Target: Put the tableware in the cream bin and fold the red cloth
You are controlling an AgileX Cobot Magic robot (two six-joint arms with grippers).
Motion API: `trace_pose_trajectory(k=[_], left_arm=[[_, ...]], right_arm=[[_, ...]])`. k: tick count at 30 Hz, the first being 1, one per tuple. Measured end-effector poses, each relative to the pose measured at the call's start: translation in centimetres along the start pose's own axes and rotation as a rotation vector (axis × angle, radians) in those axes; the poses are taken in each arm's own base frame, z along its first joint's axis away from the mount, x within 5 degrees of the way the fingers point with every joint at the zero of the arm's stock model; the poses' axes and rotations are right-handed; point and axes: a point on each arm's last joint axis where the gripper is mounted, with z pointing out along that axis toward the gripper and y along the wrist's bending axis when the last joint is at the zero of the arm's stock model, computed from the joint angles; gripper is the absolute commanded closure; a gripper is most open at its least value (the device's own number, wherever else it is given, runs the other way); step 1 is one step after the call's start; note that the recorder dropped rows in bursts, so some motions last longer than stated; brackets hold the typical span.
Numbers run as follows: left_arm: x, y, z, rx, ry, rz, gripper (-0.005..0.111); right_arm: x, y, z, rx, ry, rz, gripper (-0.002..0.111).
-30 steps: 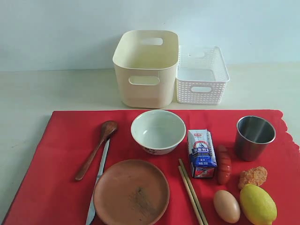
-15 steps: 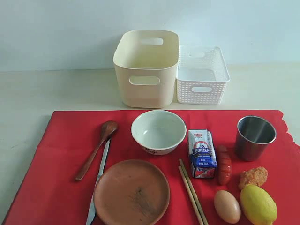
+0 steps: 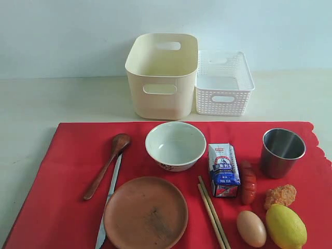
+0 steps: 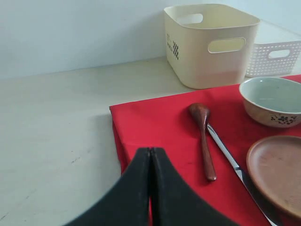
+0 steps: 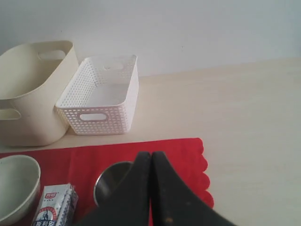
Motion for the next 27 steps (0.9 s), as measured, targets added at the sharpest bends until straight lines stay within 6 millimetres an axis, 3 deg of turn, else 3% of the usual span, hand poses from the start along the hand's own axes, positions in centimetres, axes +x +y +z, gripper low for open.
trace_pose_trajectory(k=[10,21,27], left_arm=[[0.0,0.0,0.0,0.000,0.000,0.000,0.107],[0.0,0.0,0.0,0.000,0.000,0.000,0.107],[0.0,0.0,0.0,0.000,0.000,0.000,0.107]], right_arm=[[-0.1,1.0,2.1,-0.096,0.152,-0.037,0.107],[1.4,2.5,4.1,-0.288,0.331,-0.118,0.069],[2.2,3.2,4.7,-0.348,0.393,-0.167,0.063]])
